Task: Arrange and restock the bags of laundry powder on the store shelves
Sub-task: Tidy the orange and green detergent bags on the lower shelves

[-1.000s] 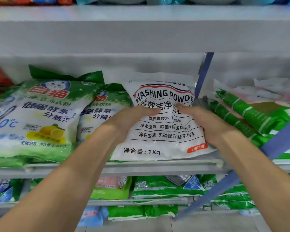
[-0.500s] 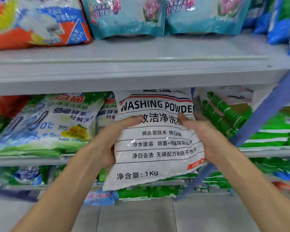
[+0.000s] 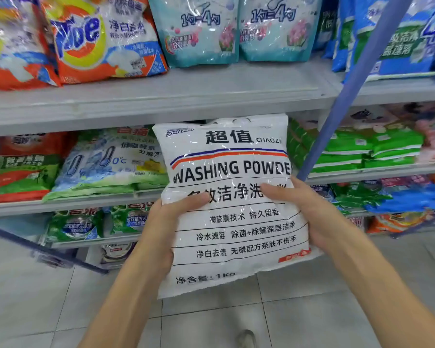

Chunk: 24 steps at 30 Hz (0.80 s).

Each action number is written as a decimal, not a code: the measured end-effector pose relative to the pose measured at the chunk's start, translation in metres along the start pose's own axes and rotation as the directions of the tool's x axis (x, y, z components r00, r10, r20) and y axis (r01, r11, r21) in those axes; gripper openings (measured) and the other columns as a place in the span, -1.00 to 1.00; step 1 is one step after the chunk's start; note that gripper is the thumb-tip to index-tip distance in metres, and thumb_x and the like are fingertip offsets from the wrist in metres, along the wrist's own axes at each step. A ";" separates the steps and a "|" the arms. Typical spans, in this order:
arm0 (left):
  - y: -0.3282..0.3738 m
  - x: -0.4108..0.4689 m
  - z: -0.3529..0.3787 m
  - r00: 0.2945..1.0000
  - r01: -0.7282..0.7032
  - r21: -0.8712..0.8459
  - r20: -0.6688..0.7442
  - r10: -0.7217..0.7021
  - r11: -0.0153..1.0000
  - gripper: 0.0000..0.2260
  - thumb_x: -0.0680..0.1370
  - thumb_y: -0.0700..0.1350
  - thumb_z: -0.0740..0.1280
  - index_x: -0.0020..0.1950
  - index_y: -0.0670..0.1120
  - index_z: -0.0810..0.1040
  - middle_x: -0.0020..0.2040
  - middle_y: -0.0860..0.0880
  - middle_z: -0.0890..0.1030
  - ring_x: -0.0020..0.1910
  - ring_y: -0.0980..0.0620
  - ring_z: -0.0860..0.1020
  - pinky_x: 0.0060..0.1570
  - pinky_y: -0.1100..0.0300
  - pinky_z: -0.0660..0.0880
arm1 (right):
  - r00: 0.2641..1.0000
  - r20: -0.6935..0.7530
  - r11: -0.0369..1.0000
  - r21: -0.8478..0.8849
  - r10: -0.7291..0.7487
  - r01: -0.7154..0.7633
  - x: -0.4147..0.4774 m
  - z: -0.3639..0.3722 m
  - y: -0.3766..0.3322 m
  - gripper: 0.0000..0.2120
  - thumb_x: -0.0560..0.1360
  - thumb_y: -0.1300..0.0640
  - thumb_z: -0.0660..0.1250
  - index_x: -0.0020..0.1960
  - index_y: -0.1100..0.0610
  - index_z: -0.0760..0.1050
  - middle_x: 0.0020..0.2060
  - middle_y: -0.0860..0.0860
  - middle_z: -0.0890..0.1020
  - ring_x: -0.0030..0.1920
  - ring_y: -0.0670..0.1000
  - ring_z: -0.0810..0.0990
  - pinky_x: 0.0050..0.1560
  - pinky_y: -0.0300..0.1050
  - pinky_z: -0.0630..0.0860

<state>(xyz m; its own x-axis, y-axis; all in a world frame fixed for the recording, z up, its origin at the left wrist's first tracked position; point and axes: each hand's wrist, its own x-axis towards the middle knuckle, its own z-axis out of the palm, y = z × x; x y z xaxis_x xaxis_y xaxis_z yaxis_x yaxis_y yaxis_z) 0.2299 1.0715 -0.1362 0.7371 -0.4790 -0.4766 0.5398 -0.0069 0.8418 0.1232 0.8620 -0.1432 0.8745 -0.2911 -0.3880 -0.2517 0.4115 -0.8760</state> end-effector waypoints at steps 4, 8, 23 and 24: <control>0.021 -0.041 -0.009 0.998 -0.053 -0.009 0.039 0.053 0.999 -0.66 0.41 -0.23 0.47 0.17 -0.01 0.66 0.02 -0.15 0.74 -0.03 -0.24 0.72 0.00 -0.20 0.64 | 0.999 0.048 0.999 0.037 0.009 -0.011 -0.041 0.029 -0.023 -0.54 0.35 0.09 0.51 0.25 0.08 0.60 0.03 0.12 0.76 -0.05 0.13 0.77 -0.05 0.09 0.71; 0.044 -0.079 -0.013 0.984 -0.133 0.008 0.123 0.131 0.991 -0.66 0.43 -0.24 0.45 0.19 -0.02 0.65 0.03 -0.14 0.74 -0.03 -0.22 0.73 -0.06 -0.12 0.65 | 1.000 -0.023 0.999 -0.027 -0.017 0.016 -0.077 0.057 -0.052 -0.50 0.35 -0.07 0.43 0.25 0.09 0.58 -0.01 0.08 0.77 -0.10 0.07 0.77 -0.16 -0.07 0.71; 0.082 -0.135 0.001 0.922 -0.283 0.040 0.287 0.260 0.958 -0.55 0.38 -0.04 0.52 0.26 -0.03 0.64 0.11 -0.14 0.72 0.07 -0.23 0.70 0.19 -0.24 0.56 | 0.937 -0.308 0.986 -0.062 -0.164 0.152 -0.141 0.076 -0.068 -0.82 0.56 0.16 0.43 0.13 0.20 0.60 -0.02 0.02 0.73 -0.03 -0.05 0.75 -0.08 -0.28 0.60; 0.080 -0.137 0.006 0.920 -0.276 0.041 0.301 0.252 0.960 -0.57 0.38 -0.06 0.51 0.26 -0.03 0.64 0.10 -0.15 0.73 0.05 -0.24 0.71 0.16 -0.23 0.58 | 0.936 -0.326 0.991 -0.025 -0.130 0.129 -0.152 0.074 -0.068 -0.83 0.58 0.20 0.39 0.14 0.25 0.60 -0.09 -0.01 0.71 -0.03 -0.03 0.75 -0.16 -0.32 0.57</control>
<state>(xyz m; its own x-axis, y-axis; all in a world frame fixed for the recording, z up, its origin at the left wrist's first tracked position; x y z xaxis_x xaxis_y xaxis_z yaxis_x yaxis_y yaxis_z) 0.1697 1.1310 -0.0017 0.6918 -0.7063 -0.1503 0.2981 0.0897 0.9503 0.0383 0.9418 -0.0033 0.7166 -0.6077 -0.3424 -0.1470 0.3482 -0.9258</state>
